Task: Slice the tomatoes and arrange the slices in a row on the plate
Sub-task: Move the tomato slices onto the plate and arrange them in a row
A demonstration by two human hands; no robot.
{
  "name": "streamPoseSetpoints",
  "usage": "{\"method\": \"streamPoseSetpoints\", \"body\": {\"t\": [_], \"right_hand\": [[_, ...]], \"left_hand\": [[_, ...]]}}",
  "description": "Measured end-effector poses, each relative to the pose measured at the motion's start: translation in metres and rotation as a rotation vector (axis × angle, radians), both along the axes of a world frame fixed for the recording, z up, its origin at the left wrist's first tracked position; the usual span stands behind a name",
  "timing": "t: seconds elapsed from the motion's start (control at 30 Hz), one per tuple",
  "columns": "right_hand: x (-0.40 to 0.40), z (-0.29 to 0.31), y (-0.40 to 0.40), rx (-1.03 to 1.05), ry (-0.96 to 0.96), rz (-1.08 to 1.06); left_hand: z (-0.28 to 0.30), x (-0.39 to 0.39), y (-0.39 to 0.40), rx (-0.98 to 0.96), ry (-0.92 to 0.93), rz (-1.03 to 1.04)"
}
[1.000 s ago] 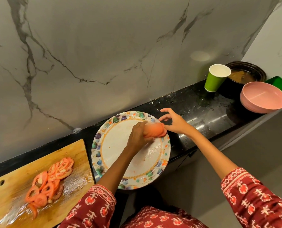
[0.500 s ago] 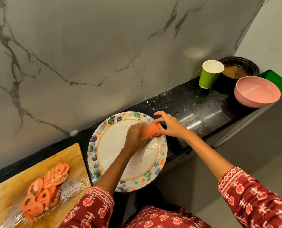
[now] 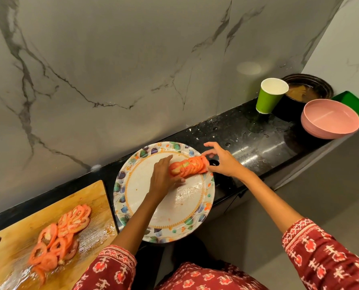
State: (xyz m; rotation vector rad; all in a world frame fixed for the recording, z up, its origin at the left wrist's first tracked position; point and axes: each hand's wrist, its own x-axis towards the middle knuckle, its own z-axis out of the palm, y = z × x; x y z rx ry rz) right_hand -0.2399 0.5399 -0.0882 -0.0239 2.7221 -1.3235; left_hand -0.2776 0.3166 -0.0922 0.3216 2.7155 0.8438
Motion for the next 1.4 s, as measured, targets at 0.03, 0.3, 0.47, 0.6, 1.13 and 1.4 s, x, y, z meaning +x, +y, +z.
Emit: {"method": "streamPoseSetpoints", "body": {"t": [0.03,0.3,0.47,0.6,1.13,1.4], "right_hand": [[-0.001,0.001,0.000,-0.006,-0.001,0.005],[-0.007,0.002,-0.002,0.026,-0.021,0.040],[-0.009,0.002,-0.003,0.040,-0.041,0.049],[-0.011,0.001,-0.005,0.056,-0.073,0.063],[-0.014,0.009,-0.012,0.221,-0.027,0.151],[-0.012,0.012,-0.009,0.148,-0.041,0.116]], "left_hand": [[-0.001,0.000,-0.003,0.003,-0.006,-0.002],[-0.001,0.007,-0.004,0.105,0.012,0.008],[-0.003,0.010,-0.008,0.087,0.052,0.008],[-0.001,0.010,-0.006,0.074,0.061,0.001],[0.002,0.012,-0.001,0.046,0.060,-0.010],[0.007,0.009,0.007,0.009,0.070,-0.073]]}}
